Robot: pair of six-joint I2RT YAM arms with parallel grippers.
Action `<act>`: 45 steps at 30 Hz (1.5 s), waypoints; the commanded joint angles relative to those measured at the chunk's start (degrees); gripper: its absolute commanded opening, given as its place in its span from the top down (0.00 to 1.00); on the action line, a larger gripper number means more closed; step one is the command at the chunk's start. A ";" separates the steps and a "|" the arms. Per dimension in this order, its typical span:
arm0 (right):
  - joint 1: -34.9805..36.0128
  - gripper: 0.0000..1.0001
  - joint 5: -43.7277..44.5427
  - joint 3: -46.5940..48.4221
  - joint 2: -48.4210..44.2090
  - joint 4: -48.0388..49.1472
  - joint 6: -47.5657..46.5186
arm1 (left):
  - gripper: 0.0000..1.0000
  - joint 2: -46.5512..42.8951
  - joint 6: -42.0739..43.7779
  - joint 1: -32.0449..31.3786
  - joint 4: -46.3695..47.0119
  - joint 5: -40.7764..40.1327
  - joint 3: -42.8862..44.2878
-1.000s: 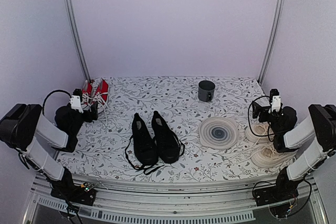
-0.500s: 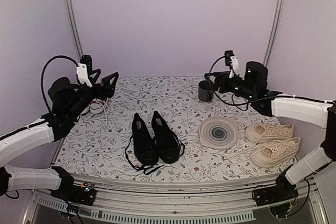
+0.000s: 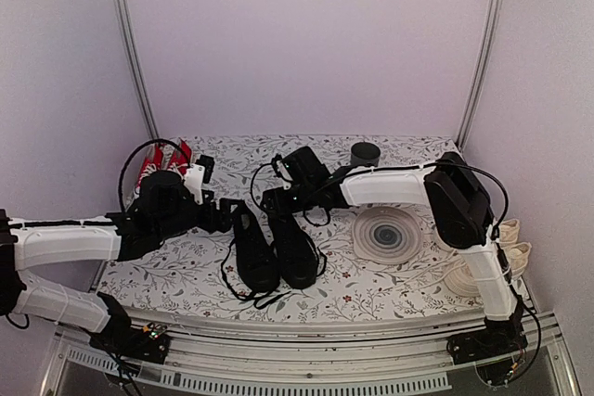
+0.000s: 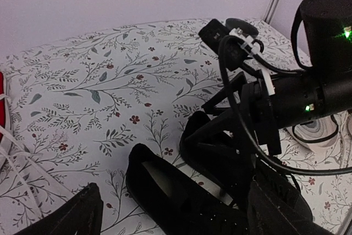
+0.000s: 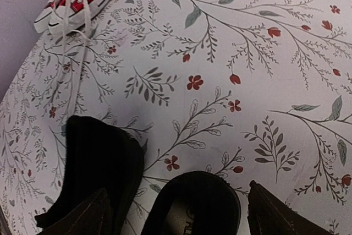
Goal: Tie the shoes
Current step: Pick up the shoe from the center of the board, then pick up the shoelace.
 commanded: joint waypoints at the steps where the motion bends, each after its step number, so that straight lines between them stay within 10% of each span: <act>1: -0.51 0.21 5.59 5.48 6.21 -7.72 2.08 | 0.08 4.17 -1.59 -0.02 2.62 2.60 0.20; 9: -0.50 0.99 8.82 -5.13 -2.07 -6.58 5.71 | 0.09 7.97 5.20 -1.26 10.67 15.08 -0.27; 21: -1.90 1.00 7.38 -25.29 -28.09 -7.37 12.23 | 0.18 14.94 18.95 -9.84 7.20 26.25 5.79; 32: -1.80 1.00 7.39 -35.85 -47.13 -7.81 19.79 | 0.25 36.96 25.61 -11.64 -8.07 9.17 22.07; 45: 4.07 1.00 14.36 -36.66 -43.70 -2.40 24.74 | 0.36 35.56 21.24 -5.54 -6.90 -2.49 18.65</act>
